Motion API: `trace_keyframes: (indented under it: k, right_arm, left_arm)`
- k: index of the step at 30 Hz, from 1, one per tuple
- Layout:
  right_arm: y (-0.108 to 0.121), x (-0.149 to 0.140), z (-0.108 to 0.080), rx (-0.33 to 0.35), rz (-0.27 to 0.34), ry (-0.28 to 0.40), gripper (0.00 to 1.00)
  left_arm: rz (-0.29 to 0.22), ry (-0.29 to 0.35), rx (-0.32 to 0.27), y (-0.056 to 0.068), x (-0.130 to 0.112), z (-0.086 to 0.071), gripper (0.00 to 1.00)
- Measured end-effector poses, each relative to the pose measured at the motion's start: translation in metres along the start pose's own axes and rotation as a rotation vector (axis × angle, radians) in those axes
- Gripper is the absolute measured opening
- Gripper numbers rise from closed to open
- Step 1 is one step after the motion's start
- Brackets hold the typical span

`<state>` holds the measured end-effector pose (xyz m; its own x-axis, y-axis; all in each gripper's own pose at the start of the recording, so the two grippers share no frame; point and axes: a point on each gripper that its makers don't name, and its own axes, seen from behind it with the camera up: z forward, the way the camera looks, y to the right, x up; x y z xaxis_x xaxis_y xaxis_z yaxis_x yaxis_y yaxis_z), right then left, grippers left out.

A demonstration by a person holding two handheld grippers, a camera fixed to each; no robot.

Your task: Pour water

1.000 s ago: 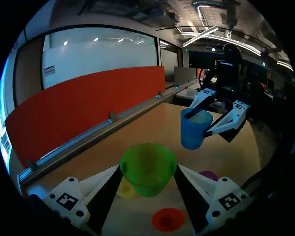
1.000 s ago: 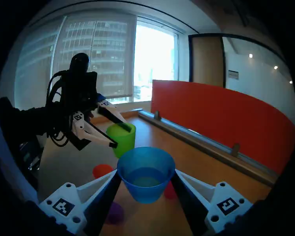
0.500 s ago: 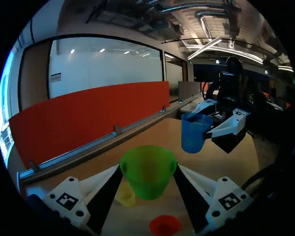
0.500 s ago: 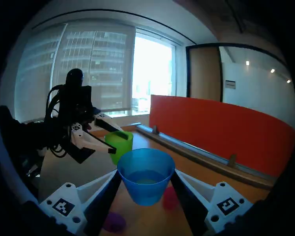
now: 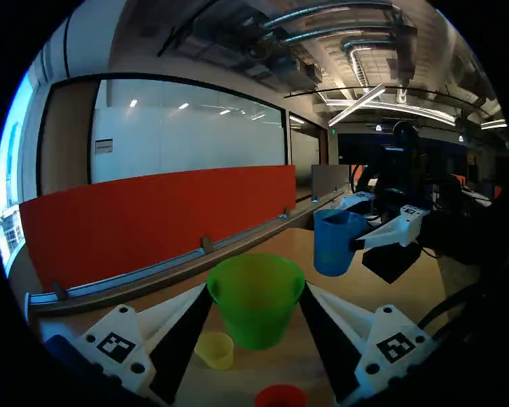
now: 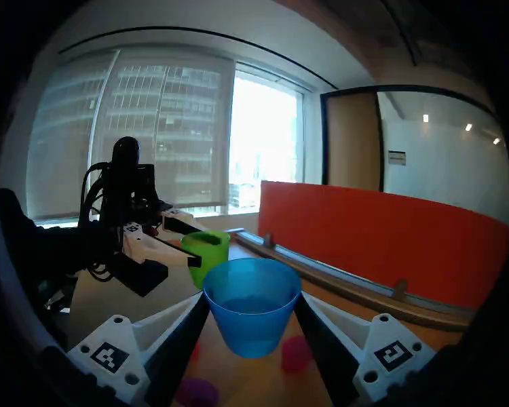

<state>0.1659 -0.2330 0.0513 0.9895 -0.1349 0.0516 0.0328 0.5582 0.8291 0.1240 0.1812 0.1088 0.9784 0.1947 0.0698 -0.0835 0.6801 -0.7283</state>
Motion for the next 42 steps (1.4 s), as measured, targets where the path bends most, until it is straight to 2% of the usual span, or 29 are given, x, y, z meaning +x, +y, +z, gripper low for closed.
trace_keyframes:
  k: [9, 24, 30, 42]
  right_arm:
    - [-0.002, 0.003, 0.001, 0.001, 0.001, 0.005, 0.90]
    - [0.000, 0.008, 0.001, 0.004, -0.024, 0.010, 0.90]
    - [-0.001, 0.013, 0.002, 0.012, -0.030, 0.009, 0.90]
    - [-0.006, 0.017, 0.010, 0.026, -0.085, 0.013, 0.90]
  left_arm:
    - [-0.004, 0.004, -0.006, 0.001, 0.001, -0.004, 0.88]
    - [-0.003, -0.025, -0.042, 0.016, -0.021, -0.005, 0.88]
    - [-0.015, -0.028, -0.040, 0.015, -0.028, -0.008, 0.88]
    - [-0.028, -0.019, -0.051, 0.021, -0.043, -0.013, 0.88]
